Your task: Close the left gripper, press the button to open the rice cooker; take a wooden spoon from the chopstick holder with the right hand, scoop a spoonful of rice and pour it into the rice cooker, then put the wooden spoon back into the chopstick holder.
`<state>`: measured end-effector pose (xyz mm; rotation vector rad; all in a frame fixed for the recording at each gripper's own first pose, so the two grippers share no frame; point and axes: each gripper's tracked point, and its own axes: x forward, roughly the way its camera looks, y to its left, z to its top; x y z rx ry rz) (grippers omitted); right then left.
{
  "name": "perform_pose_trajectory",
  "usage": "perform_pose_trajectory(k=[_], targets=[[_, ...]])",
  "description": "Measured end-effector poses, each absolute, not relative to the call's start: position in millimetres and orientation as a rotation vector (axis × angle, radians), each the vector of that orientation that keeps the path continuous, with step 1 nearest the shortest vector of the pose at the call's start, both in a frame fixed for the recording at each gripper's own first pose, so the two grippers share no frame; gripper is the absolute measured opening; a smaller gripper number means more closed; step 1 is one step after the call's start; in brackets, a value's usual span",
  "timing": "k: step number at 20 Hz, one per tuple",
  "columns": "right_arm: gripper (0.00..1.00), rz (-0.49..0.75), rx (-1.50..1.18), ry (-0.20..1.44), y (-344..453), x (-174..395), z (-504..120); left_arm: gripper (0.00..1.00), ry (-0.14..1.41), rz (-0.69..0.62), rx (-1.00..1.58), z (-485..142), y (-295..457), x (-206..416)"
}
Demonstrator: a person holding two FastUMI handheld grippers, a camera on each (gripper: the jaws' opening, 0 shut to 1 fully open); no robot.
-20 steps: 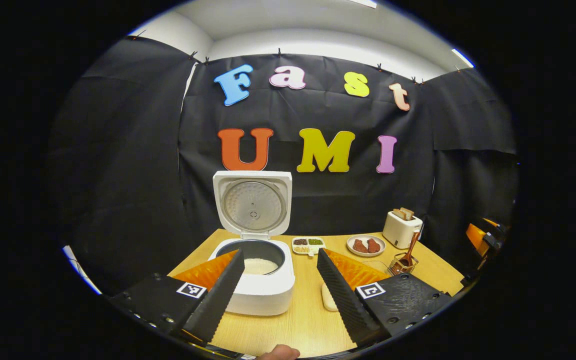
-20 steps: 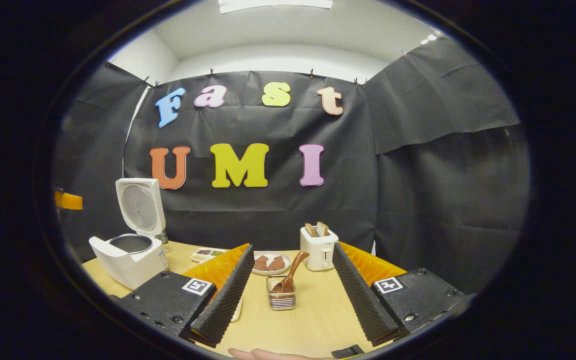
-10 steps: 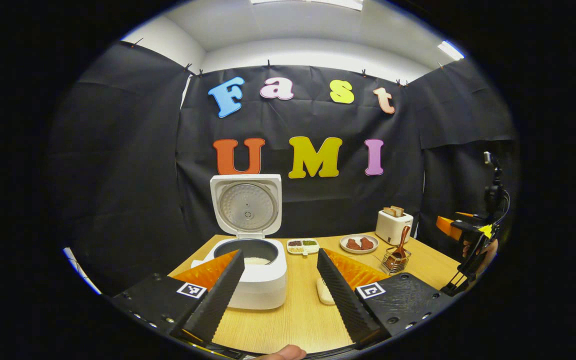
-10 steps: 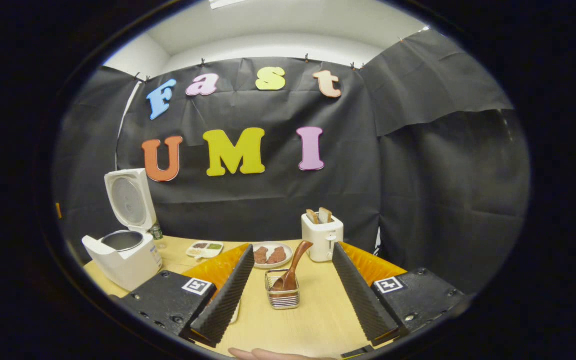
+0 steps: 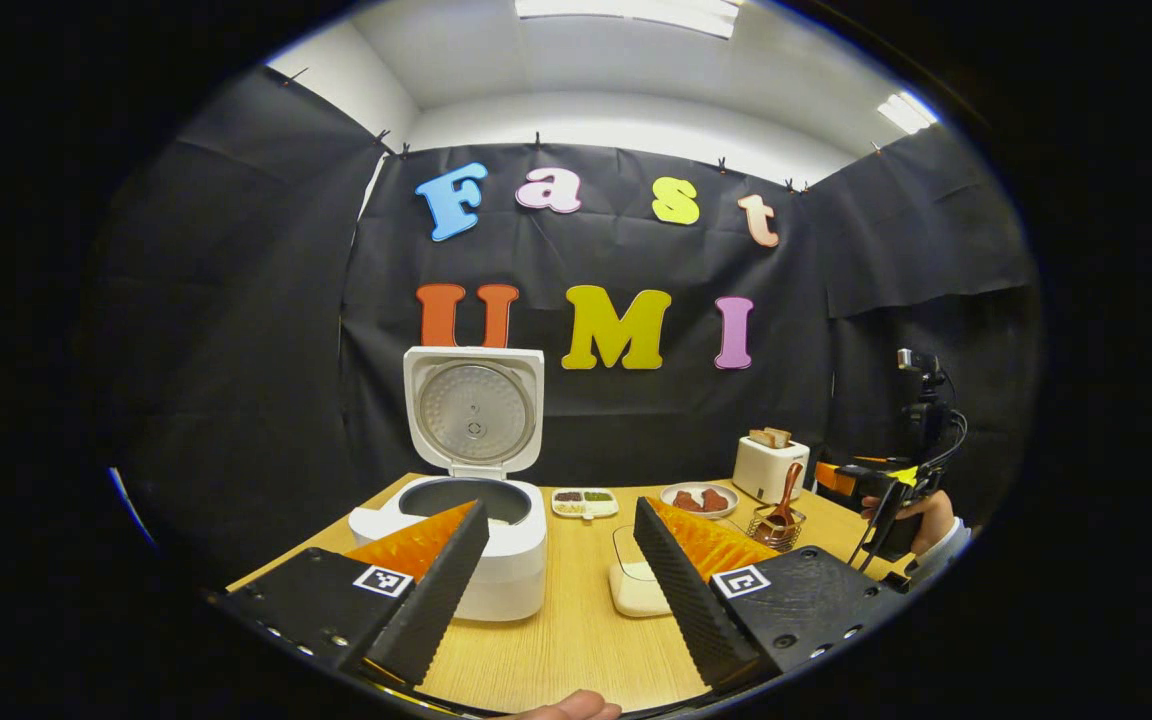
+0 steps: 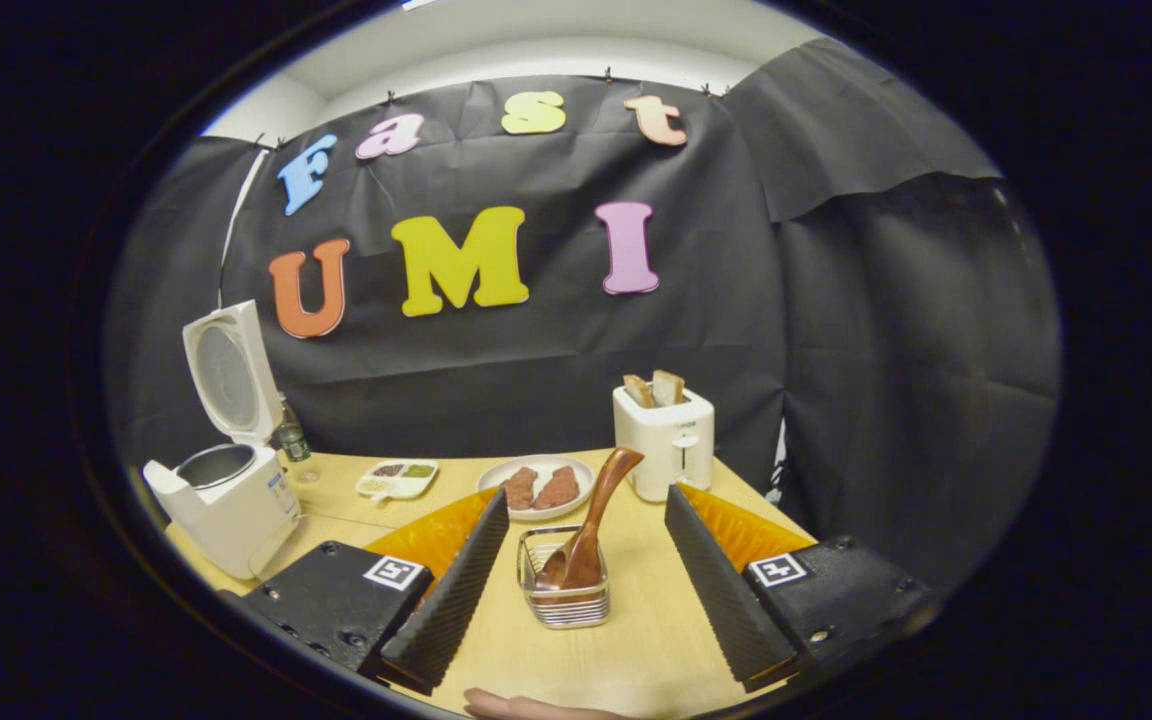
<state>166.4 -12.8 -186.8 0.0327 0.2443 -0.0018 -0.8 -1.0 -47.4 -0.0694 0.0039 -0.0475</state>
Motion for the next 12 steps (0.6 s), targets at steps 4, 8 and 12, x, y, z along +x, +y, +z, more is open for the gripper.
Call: perform_pose_trajectory(k=[4,8,12], targets=[[0.96,0.030,0.040,0.301,-16,208,-222,0.94,0.004,-0.053,-0.079,-56,-11,9],[1.00,0.050,0.096,0.353,-23,245,-246,0.93,-0.008,-0.033,-0.044,-63,-8,12],[0.95,0.009,0.177,0.402,-47,281,-260,0.94,0.003,-0.023,-0.036,-79,-8,21]])
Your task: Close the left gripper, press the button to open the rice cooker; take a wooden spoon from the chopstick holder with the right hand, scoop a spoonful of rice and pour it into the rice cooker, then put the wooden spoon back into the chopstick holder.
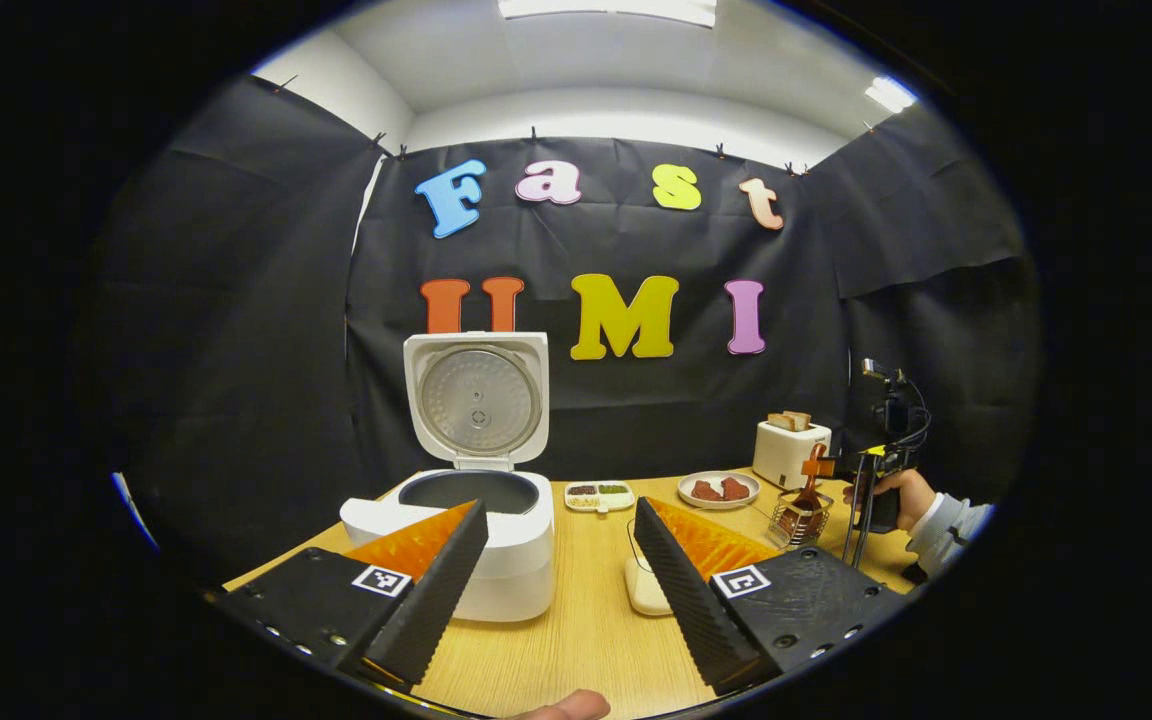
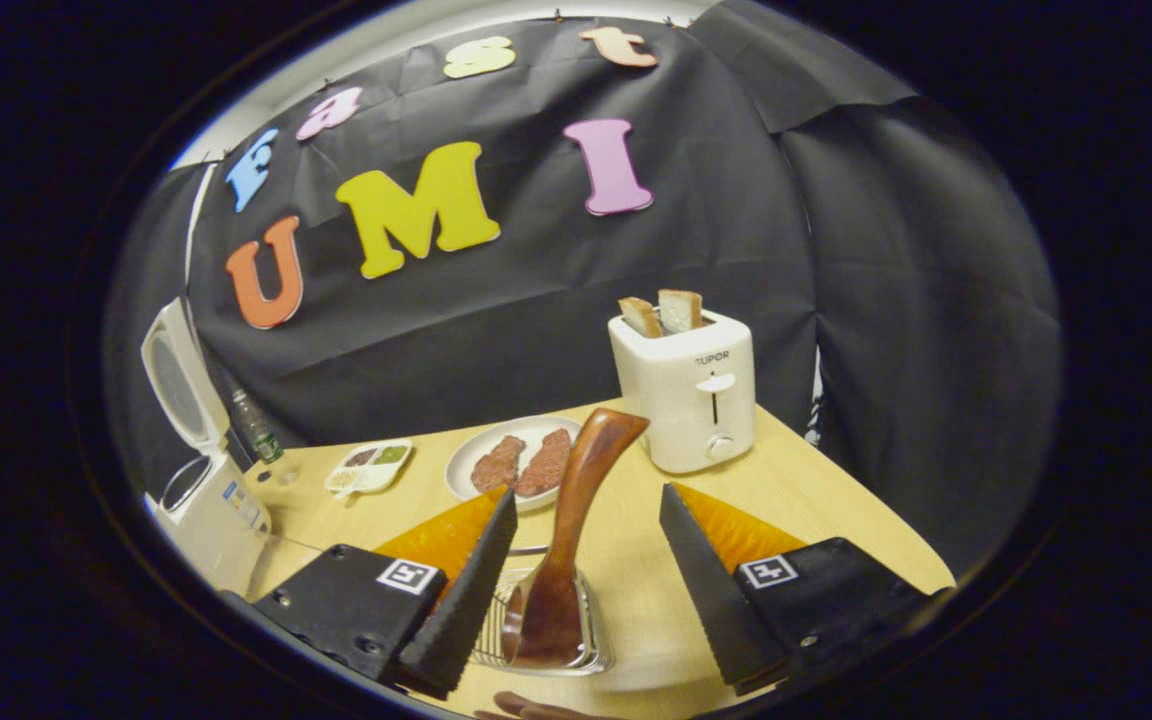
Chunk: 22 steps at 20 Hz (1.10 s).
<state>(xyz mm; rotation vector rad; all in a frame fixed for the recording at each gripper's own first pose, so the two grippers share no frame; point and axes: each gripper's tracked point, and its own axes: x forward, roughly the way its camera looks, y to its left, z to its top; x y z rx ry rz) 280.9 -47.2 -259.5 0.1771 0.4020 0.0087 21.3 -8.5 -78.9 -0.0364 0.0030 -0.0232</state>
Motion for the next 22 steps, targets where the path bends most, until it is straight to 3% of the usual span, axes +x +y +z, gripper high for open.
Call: perform_pose_trajectory(k=[1,2,3,4,5,6,7,8,9,10,15,22], targets=[[0.93,0.034,0.211,0.418,-45,289,-263,0.94,0.009,-0.030,-0.045,-82,-11,23],[0.83,0.065,0.252,0.444,-40,294,-268,0.94,0.018,-0.036,-0.059,-87,-13,24],[0.90,0.087,0.290,0.477,-35,298,-276,0.94,0.021,-0.046,-0.073,-88,-13,25],[0.79,0.106,0.314,0.520,-31,302,-287,0.94,0.025,-0.053,-0.085,-90,-15,25],[0.86,0.114,0.330,0.559,-30,303,-299,0.94,0.028,-0.053,-0.095,-92,-14,26],[0.80,0.134,0.350,0.571,-26,303,-302,0.94,0.026,-0.058,-0.098,-92,-16,26],[0.66,0.164,0.371,0.570,-19,303,-300,0.94,0.025,-0.065,-0.091,-93,-18,25],[0.42,0.181,0.392,0.554,-14,303,-296,0.94,0.025,-0.063,-0.079,-94,-18,23],[0.36,0.199,0.400,0.550,-12,302,-295,0.94,0.027,-0.059,-0.068,-95,-17,21],[0.23,0.185,0.391,0.543,-16,303,-294,0.94,0.030,-0.056,-0.059,-97,-17,19],[0.23,0.186,0.403,0.544,-14,297,-293,0.94,0.025,-0.052,-0.065,-95,-13,5],[0.18,0.191,0.320,0.360,-14,272,-234,0.94,0.028,-0.052,-0.079,-95,-3,-17]])
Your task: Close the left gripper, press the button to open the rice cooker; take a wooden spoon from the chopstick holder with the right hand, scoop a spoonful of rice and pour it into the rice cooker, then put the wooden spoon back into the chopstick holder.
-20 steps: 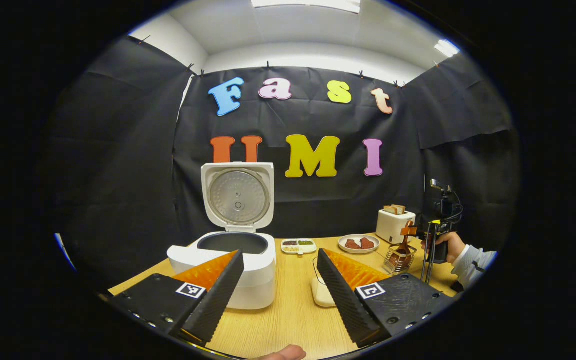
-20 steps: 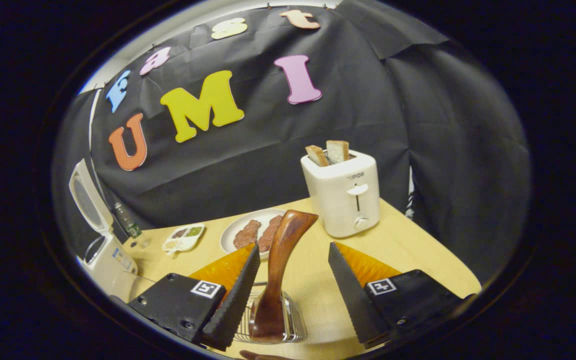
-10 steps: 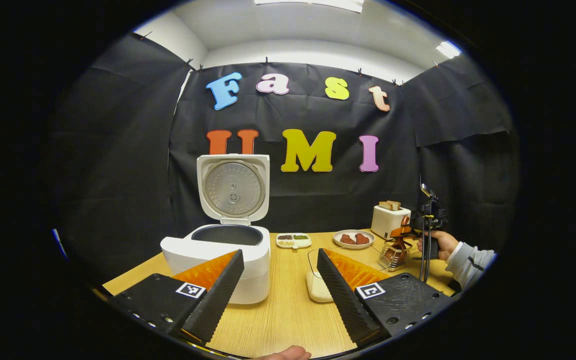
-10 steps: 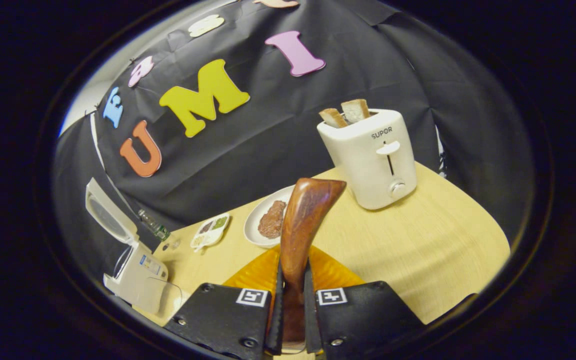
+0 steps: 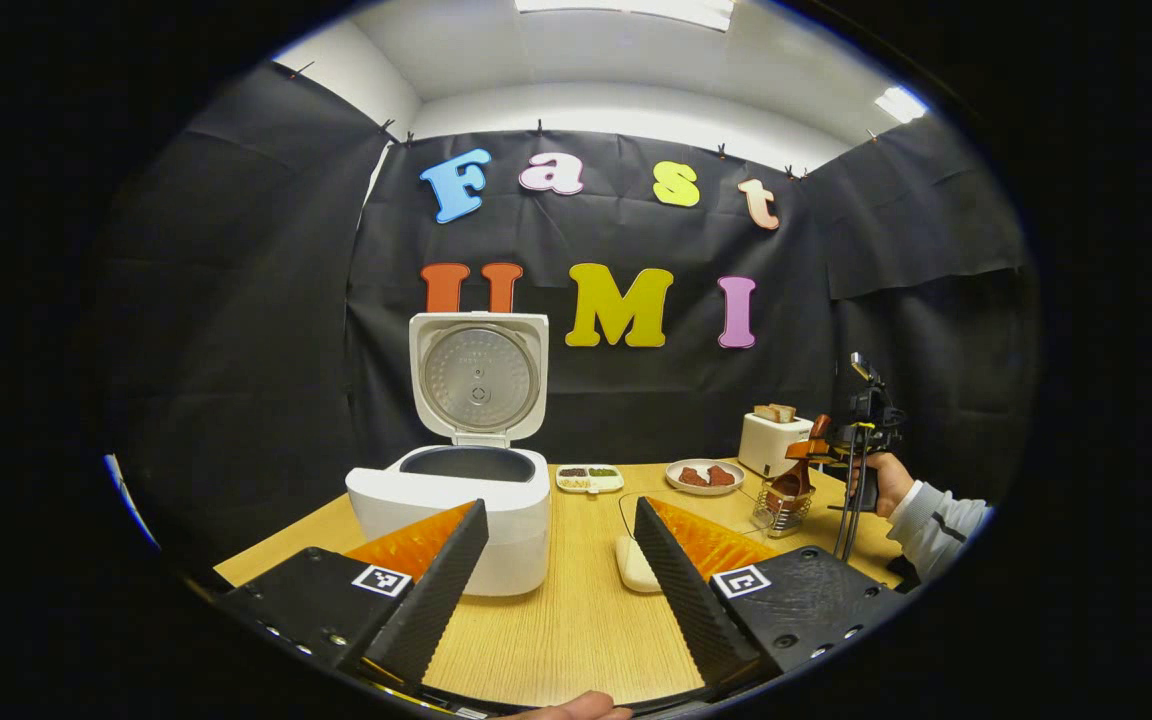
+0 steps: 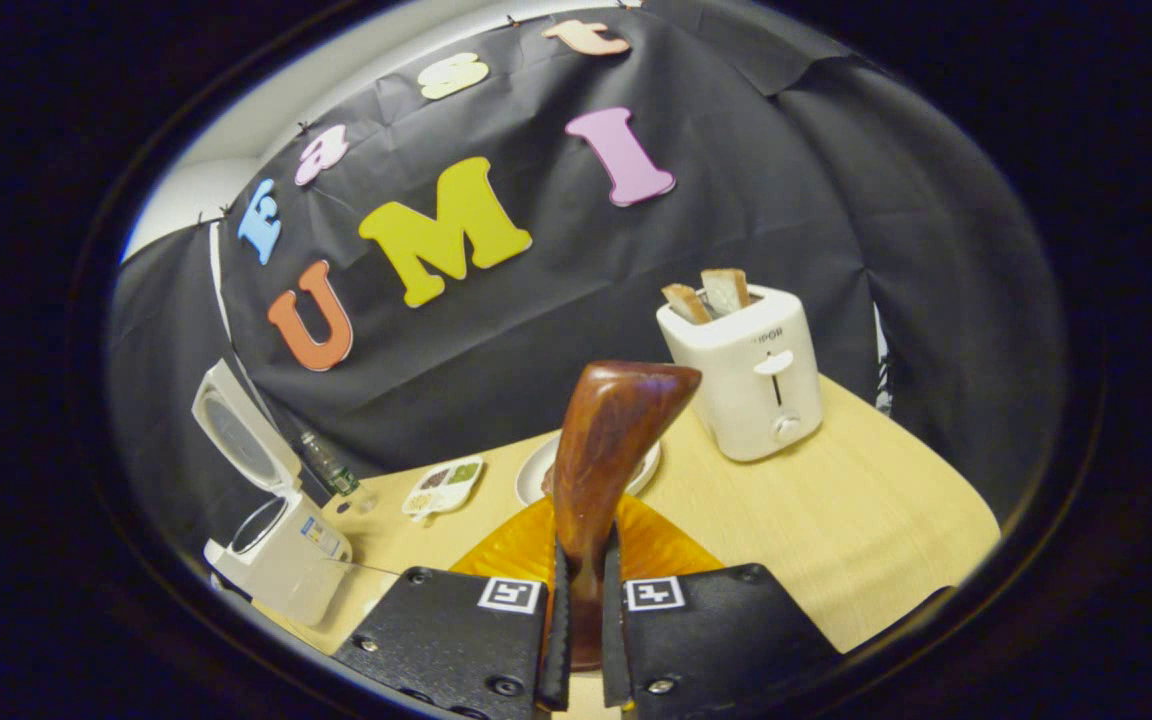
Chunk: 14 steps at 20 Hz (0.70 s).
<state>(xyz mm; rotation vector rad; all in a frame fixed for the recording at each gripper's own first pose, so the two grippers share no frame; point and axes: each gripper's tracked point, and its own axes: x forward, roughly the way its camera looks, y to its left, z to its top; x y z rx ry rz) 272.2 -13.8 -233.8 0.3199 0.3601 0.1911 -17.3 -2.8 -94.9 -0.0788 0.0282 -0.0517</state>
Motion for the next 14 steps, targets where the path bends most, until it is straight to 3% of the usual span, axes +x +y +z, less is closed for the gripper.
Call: perform_pose_trajectory(k=[11,12,14], targets=[[0.18,0.240,0.178,0.255,61,215,-149,0.94,-0.005,0.013,-0.060,-78,13,-48],[0.14,0.249,0.161,0.253,74,210,-148,0.94,-0.006,0.038,-0.050,-76,18,-50],[0.18,0.285,0.149,0.252,107,200,-147,0.94,-0.039,0.039,-0.048,-66,16,-55]])
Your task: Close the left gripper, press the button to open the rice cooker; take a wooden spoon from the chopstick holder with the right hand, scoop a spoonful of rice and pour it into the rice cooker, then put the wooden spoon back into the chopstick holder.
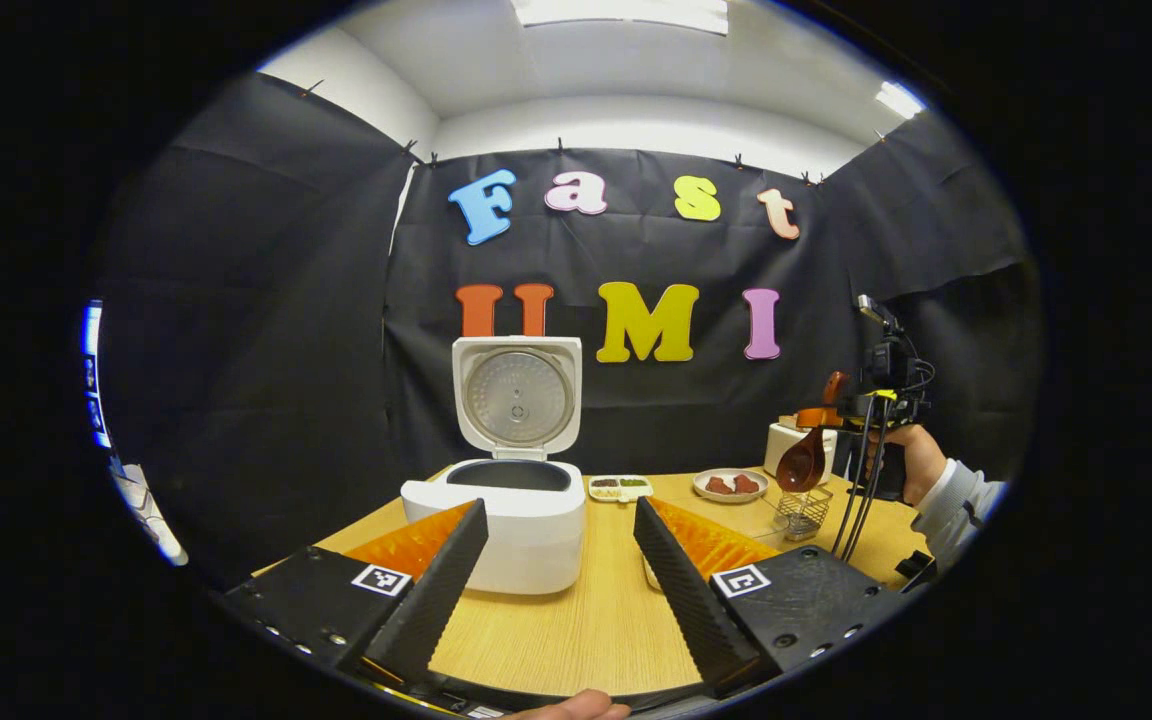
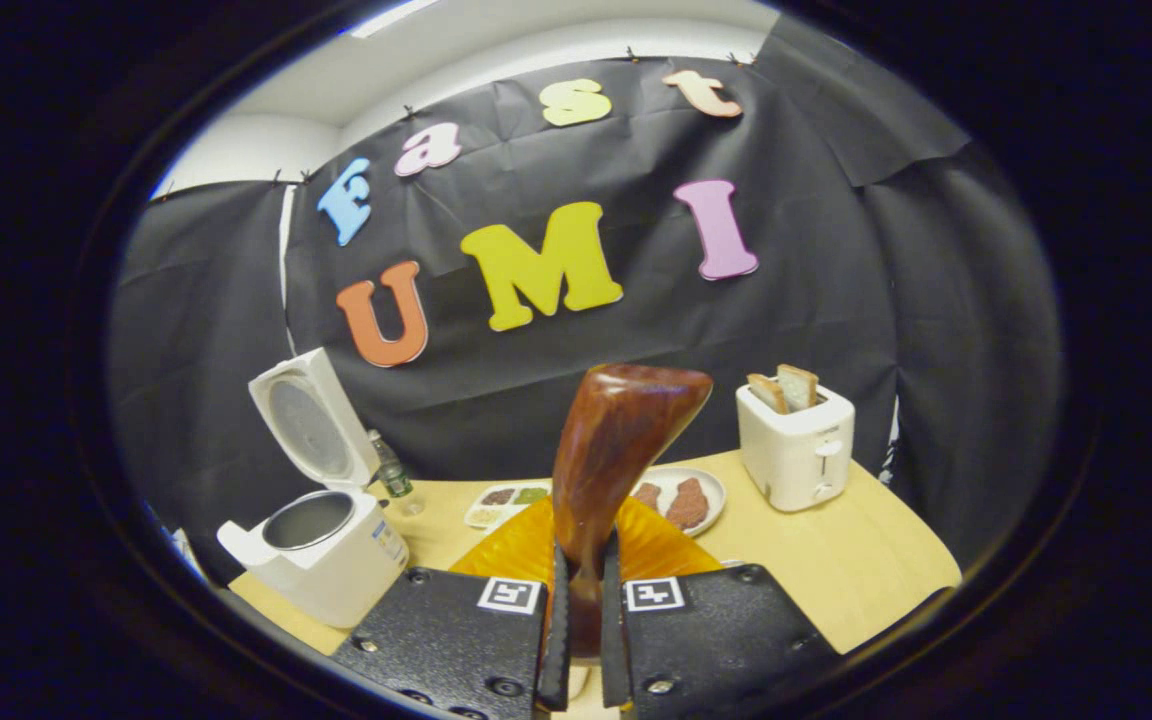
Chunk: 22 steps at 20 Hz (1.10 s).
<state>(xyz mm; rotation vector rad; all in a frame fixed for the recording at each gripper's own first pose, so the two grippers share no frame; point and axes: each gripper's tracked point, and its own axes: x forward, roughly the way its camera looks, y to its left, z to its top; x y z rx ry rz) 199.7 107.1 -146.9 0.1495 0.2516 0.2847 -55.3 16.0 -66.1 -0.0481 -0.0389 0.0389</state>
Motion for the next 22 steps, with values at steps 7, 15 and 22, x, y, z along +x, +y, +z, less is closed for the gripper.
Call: perform_pose_trajectory(k=[7,15,22], targets=[[0.18,0.331,-0.045,0.306,183,196,-216,0.94,-0.058,-0.020,-0.084,-59,14,-73],[0.18,0.249,-0.322,0.424,177,194,-287,0.94,-0.055,-0.051,-0.075,-60,10,-77],[0.18,0.345,0.042,0.591,202,168,-302,0.94,-0.039,-0.057,-0.063,-61,3,-82]])
